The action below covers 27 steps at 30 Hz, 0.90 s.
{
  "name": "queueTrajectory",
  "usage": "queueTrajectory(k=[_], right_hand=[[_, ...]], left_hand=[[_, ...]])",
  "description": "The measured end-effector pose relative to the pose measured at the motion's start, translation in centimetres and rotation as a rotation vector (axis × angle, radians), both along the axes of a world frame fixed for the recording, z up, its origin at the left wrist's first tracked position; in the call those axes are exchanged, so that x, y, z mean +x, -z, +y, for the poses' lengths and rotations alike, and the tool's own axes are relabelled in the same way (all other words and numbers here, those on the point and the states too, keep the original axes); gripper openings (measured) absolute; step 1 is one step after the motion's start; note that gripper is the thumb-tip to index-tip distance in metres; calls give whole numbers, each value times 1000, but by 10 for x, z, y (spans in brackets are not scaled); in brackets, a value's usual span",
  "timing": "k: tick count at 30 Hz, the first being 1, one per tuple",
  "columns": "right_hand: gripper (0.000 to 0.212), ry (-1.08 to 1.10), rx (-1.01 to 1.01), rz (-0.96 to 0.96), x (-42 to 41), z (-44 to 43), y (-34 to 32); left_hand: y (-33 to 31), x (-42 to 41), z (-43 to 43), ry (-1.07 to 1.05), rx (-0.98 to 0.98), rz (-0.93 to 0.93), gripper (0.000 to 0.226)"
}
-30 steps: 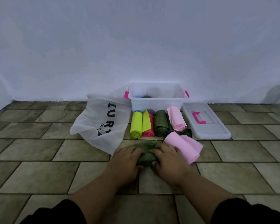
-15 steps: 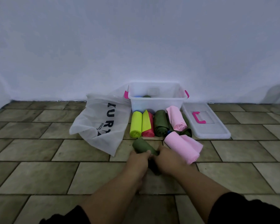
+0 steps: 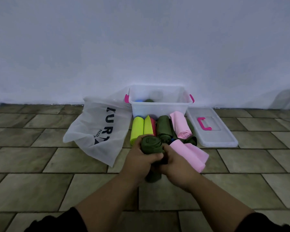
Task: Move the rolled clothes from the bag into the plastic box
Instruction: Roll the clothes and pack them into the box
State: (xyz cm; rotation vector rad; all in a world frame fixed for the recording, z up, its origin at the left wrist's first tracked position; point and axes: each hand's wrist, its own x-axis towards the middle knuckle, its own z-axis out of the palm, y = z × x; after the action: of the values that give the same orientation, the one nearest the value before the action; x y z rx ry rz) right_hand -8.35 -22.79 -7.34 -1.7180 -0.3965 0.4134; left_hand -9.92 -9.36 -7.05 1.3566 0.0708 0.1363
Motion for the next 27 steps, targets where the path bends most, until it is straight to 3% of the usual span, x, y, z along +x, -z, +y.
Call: queueTrajectory(k=[3, 5, 7, 9, 11, 14, 17, 20, 24, 27], right_hand=[[46, 98, -37, -174, 21, 0, -9], [42, 155, -80, -287, 44, -2, -22], [39, 261, -114, -424, 76, -3, -38], [38, 413, -134, -534, 113, -1, -58], [36, 539, -107, -597, 154, 2, -77], [30, 608, -221, -539, 218, 7, -93], [31, 444, -646, -342, 265, 15, -91], [40, 94, -1141, -246, 288, 30, -83], [16, -66, -1222, -175, 300, 45, -71], [33, -160, -1326, -153, 309, 53, -61]], left_hand=[[-28, 26, 11, 31, 246, -157, 50], [-47, 53, 22, 18, 311, -216, 38], [-59, 91, 34, -105, 406, -219, 36], [-65, 136, 49, -223, 722, -100, 54], [-64, 174, 60, -191, 998, 106, 77], [-55, 212, 64, -86, 1155, 315, 95], [-43, 231, 61, -35, 1190, 381, 101], [-36, 234, 63, -47, 1236, 393, 104], [-36, 229, 63, -45, 1280, 390, 102], [-40, 227, 62, -30, 1297, 401, 100]])
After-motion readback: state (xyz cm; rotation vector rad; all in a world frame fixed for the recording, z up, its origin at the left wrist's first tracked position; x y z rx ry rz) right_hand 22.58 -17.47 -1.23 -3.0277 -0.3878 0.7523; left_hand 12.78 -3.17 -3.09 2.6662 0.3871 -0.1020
